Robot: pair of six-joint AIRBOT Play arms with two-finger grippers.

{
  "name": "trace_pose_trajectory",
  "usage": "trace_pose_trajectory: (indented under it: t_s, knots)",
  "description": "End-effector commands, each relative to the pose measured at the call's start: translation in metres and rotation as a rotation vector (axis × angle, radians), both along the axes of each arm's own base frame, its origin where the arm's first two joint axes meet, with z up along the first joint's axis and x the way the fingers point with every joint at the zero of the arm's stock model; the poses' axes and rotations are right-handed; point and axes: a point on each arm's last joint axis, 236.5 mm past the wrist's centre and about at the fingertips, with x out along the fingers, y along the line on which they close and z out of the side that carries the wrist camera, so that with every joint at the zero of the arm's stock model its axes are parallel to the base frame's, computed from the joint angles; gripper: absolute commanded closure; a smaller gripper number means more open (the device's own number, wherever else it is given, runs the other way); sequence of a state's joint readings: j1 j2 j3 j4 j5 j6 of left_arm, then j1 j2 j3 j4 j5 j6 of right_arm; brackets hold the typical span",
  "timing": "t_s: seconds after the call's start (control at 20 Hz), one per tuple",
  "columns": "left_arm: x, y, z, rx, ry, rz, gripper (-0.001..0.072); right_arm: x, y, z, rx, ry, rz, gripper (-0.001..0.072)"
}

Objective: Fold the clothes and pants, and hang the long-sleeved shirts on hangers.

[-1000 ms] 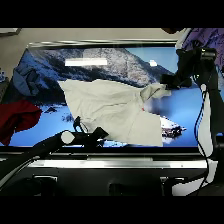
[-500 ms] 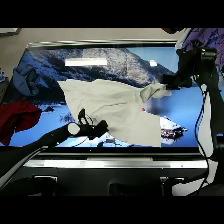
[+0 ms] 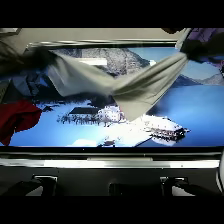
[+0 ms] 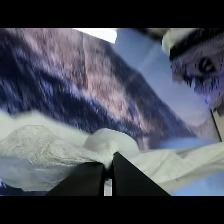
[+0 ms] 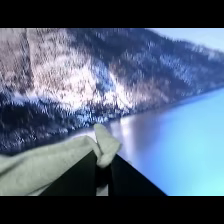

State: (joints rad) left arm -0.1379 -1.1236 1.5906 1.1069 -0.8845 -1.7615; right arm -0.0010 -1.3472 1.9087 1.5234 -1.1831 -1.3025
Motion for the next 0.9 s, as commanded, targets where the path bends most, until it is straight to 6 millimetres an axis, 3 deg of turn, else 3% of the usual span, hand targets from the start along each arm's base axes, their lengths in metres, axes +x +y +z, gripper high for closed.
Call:
trace_pose_trajectory:
  t_s: [0.0,0.05,0.15,0.3,0.4,0.45,0.55,0.65,0.75,0.85]
  knots:
    - [-0.068,0.078,0.131,0.167,-0.257,0.175,0.0688,-0.074,-0.016,0.111,-0.042,-0.267,-0.058,0.0674]
    - [-0.092,0.085,0.155,0.173,-0.31,0.2,0.0688,-0.105,-0.02,0.135,-0.05,-0.322,-0.069,0.0674]
    - [-0.138,0.095,0.182,0.194,-0.379,0.238,0.0688,-0.164,-0.021,0.175,-0.06,-0.424,-0.072,0.0674]
    - [-0.187,0.114,0.18,0.179,-0.335,0.33,0.0688,-0.24,-0.022,0.218,-0.095,-0.573,-0.07,0.0674]
    - [-0.203,0.128,0.168,0.18,-0.273,0.385,0.0688,-0.265,-0.032,0.23,-0.122,-0.621,-0.106,0.0674]
    - [-0.205,0.13,0.162,0.19,-0.251,0.391,0.0688,-0.268,-0.034,0.231,-0.128,-0.624,-0.114,0.0675]
    - [-0.193,0.129,0.15,0.177,-0.201,0.391,0.0688,-0.25,-0.033,0.222,-0.125,-0.587,-0.112,0.0675]
    - [-0.164,0.129,0.121,0.193,-0.105,0.379,0.0688,-0.205,-0.034,0.19,-0.119,-0.46,-0.111,0.0675]
    - [-0.124,0.129,0.075,0.216,0.033,0.365,0.0688,-0.142,-0.033,0.136,-0.111,-0.275,-0.102,0.0674]
    - [-0.078,0.13,0.012,0.247,0.206,0.345,0.0688,-0.072,-0.028,0.063,-0.1,-0.078,-0.08,0.0674]
